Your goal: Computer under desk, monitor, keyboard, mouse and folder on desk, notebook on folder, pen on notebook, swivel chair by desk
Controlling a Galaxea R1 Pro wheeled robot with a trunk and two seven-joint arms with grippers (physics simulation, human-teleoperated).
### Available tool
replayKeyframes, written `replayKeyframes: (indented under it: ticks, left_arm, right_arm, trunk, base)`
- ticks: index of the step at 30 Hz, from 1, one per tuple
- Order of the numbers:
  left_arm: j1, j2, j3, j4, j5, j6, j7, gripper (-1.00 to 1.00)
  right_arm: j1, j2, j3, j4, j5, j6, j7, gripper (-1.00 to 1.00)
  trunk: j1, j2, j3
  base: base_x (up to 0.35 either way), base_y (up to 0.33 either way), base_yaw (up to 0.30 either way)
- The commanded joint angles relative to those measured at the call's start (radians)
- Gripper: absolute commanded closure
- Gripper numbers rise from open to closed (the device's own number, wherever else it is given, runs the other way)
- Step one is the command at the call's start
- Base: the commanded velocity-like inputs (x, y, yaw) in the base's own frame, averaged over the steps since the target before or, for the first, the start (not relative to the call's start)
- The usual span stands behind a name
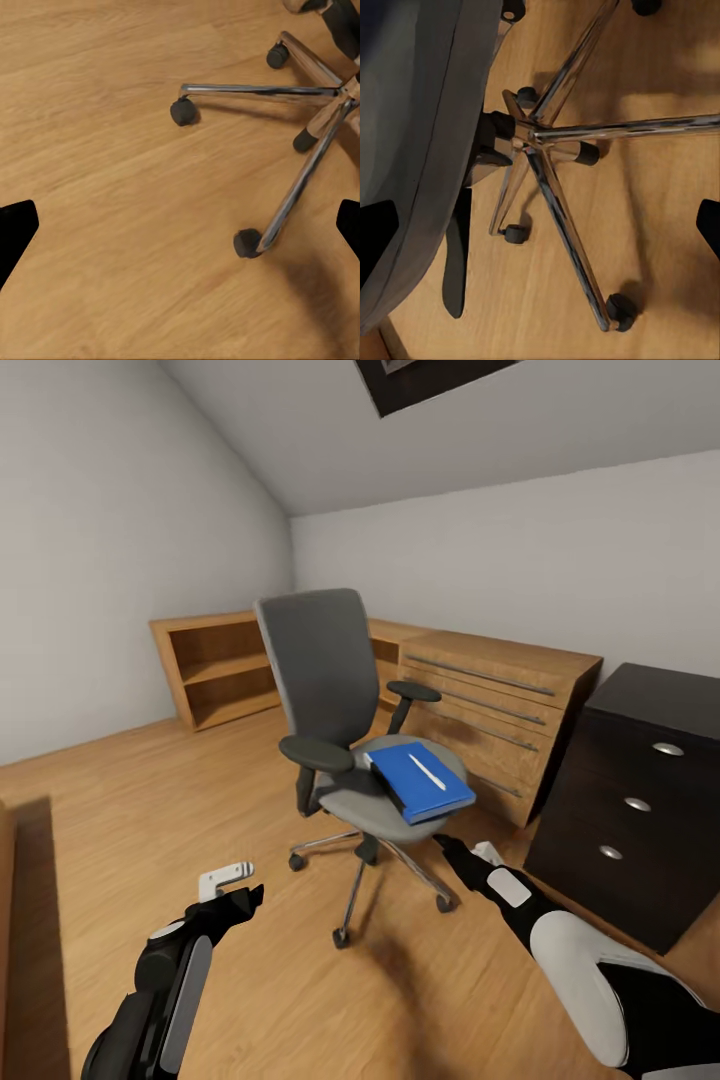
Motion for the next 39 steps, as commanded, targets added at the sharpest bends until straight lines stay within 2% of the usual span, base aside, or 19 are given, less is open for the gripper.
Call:
replayKeyframes:
  ticks: [1, 19, 31, 39]
  left_arm:
    - [-0.001, -0.001, 0.001, -0.001, 0.011, 0.004, 0.007, -1.00]
    - [0.000, -0.001, 0.000, -0.001, 0.011, 0.004, 0.007, -1.00]
    - [0.000, -0.001, -0.001, 0.000, 0.011, 0.004, 0.007, -1.00]
    - [0.000, -0.001, -0.007, 0.000, 0.010, 0.004, 0.007, -1.00]
  right_arm:
    - [-0.001, 0.000, -0.011, -0.001, 0.001, 0.006, 0.004, -1.00]
    - [-0.001, -0.001, -0.009, -0.001, 0.001, 0.006, 0.006, -1.00]
    - [-0.001, -0.001, -0.009, -0.001, 0.003, 0.006, 0.006, -1.00]
    - [-0.001, -0.001, -0.009, -0.001, 0.003, 0.006, 0.006, -1.00]
  trunk:
    - [0.000, 0.000, -0.001]
    - [0.000, 0.000, -0.001]
    - [0.000, 0.000, -0.001]
    - [0.000, 0.000, -0.001]
  base:
    - [0.317, 0.000, 0.022]
    - [0.295, 0.000, 0.002]
    - [-0.130, -0.003, 0.000]
    - [-0.271, -0.059, 0.000]
